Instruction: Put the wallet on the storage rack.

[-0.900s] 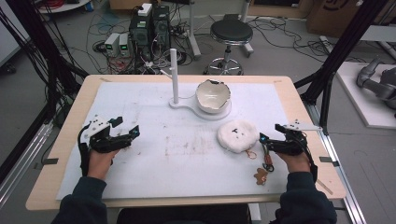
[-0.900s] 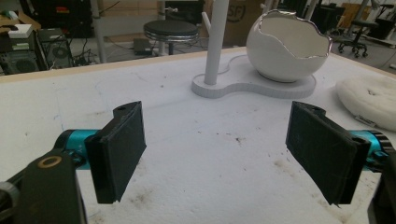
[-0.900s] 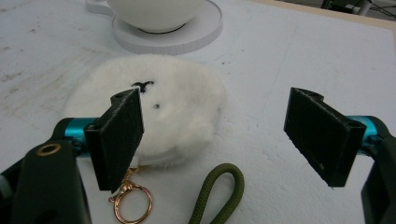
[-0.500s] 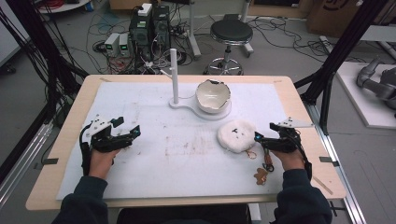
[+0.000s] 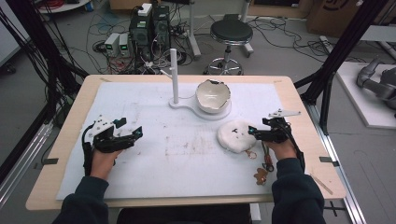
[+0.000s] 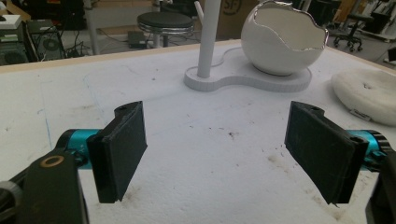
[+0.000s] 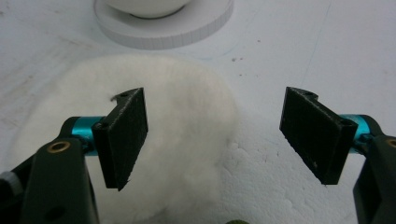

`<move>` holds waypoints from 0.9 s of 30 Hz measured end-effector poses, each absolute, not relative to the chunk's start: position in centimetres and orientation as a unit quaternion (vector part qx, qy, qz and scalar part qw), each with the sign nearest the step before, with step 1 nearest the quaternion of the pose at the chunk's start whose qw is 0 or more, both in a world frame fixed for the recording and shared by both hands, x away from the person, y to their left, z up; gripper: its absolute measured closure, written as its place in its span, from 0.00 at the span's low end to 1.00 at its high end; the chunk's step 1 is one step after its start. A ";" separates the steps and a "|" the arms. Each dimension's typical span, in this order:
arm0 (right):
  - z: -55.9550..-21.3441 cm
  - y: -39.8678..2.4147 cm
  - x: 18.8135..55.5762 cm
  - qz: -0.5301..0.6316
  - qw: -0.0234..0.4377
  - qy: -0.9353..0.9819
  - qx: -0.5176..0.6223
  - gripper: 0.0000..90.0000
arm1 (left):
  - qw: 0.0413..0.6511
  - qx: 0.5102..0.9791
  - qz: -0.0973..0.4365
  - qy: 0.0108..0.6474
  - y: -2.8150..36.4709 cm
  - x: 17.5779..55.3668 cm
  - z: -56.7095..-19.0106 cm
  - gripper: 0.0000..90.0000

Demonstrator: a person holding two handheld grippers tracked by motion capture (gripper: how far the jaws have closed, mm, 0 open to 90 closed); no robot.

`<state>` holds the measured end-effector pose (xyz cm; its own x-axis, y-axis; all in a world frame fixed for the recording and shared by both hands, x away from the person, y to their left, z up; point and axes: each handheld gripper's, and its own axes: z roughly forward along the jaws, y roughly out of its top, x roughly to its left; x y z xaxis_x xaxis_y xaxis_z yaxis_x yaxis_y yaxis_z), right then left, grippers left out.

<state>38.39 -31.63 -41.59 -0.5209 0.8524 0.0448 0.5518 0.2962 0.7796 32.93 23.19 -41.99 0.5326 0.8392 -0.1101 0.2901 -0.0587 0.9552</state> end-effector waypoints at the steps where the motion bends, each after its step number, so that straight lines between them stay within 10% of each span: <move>1: -42.2 -31.3 39.0 0.375 0.182 0.788 0.453 0.26 | 0.547 0.685 0.249 0.413 23.1 32.9 -42.0 0.23; 8: -44.3 -30.5 40.2 0.330 0.144 0.818 0.449 0.28 | 0.545 0.689 0.244 0.411 22.9 32.9 -42.1 0.23; 12: -44.4 -30.9 40.3 0.344 0.110 0.815 0.454 0.46 | 0.544 0.691 0.243 0.411 22.8 32.8 -42.1 0.24; 15: -43.8 -30.5 39.9 0.347 0.103 0.822 0.440 0.82 | 0.544 0.692 0.240 0.409 22.7 32.8 -42.1 0.24; 27: -40.2 -28.0 37.5 0.469 0.124 0.791 0.373 0.88 | 0.567 0.699 0.209 0.383 21.4 32.7 -41.7 0.34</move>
